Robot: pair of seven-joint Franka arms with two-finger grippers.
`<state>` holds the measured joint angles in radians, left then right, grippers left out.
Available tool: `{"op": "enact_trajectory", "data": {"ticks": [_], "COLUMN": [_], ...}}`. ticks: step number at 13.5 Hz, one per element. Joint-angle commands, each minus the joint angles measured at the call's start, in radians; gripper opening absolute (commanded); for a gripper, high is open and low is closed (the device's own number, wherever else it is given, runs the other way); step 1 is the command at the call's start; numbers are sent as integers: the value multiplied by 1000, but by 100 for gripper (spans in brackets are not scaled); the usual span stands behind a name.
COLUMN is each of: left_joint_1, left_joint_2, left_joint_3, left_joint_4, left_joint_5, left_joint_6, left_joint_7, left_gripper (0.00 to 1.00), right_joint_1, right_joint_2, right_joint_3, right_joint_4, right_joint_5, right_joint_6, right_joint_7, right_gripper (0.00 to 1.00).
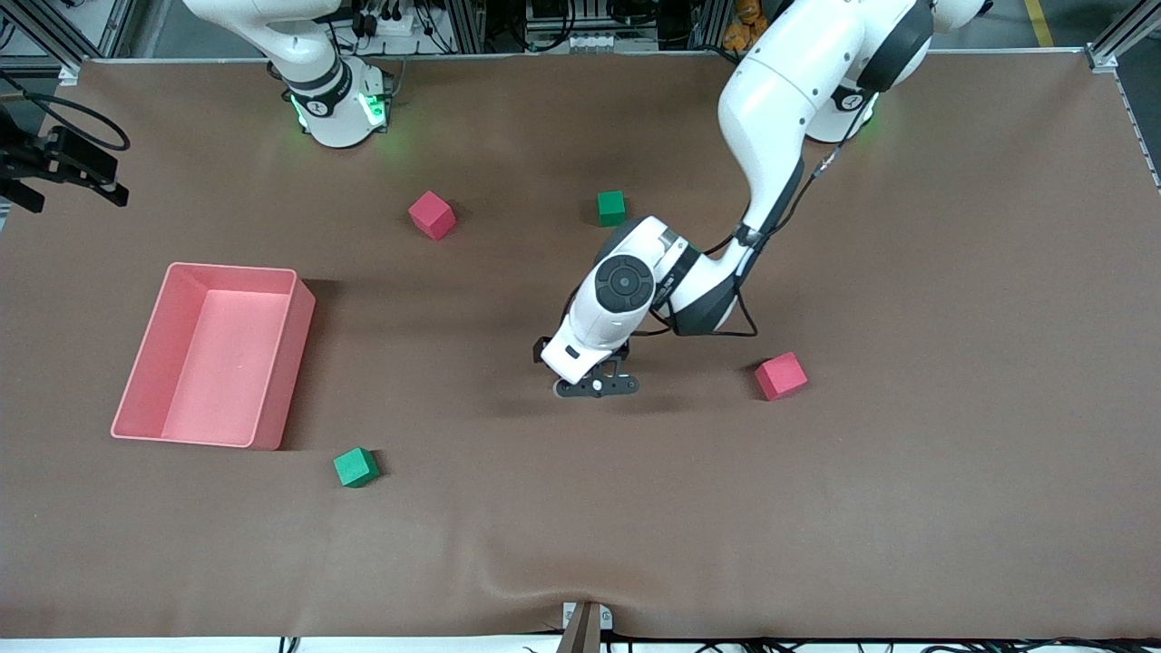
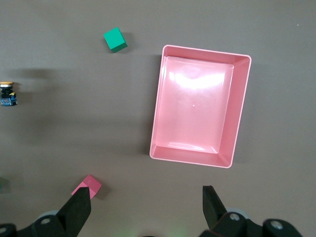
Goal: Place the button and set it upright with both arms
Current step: 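Retract the right gripper while the left gripper reaches down to the button, then grasp the button's blue base with the left gripper and lift it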
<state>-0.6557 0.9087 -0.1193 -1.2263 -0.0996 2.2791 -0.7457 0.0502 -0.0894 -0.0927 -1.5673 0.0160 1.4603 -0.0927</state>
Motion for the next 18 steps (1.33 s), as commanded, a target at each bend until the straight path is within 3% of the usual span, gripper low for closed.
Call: {"op": "enact_trajectory", "data": {"ticks": [1,6,8,9,11,12,18], "left_joint_1": [-18,-33,-33,-33,-32,-33,-33], "left_joint_2": [38,78,73,70,70,70,67], "left_joint_3": [16,16,17,17,17,17,17], "left_joint_4": [36,33,30,27,27,25,18], "left_joint_5": [-14,-14,-14,-14,-14,-14,-14], "left_joint_6": [63,119,102,97,54,51,43], "left_joint_7": [-14,-20,-20,-20,-17,-17,-17], "left_gripper": [100,100,99,97,80,77,75], "right_joint_1": [-59,-52,-52,-50,-49,-55,-61], "right_joint_2": [11,17,49,50,54,71,120], "right_joint_3": [30,39,39,39,39,39,36], "right_joint_4": [26,33,94,96,89,88,89], "right_joint_5": [1,2,4,4,5,6,6], "right_joint_6": [-34,-21,-34,-35,-35,-43,-49], "right_joint_7": [-5,4,2,5,7,4,7], "right_gripper": [100,100,100,100,100,100,100]}}
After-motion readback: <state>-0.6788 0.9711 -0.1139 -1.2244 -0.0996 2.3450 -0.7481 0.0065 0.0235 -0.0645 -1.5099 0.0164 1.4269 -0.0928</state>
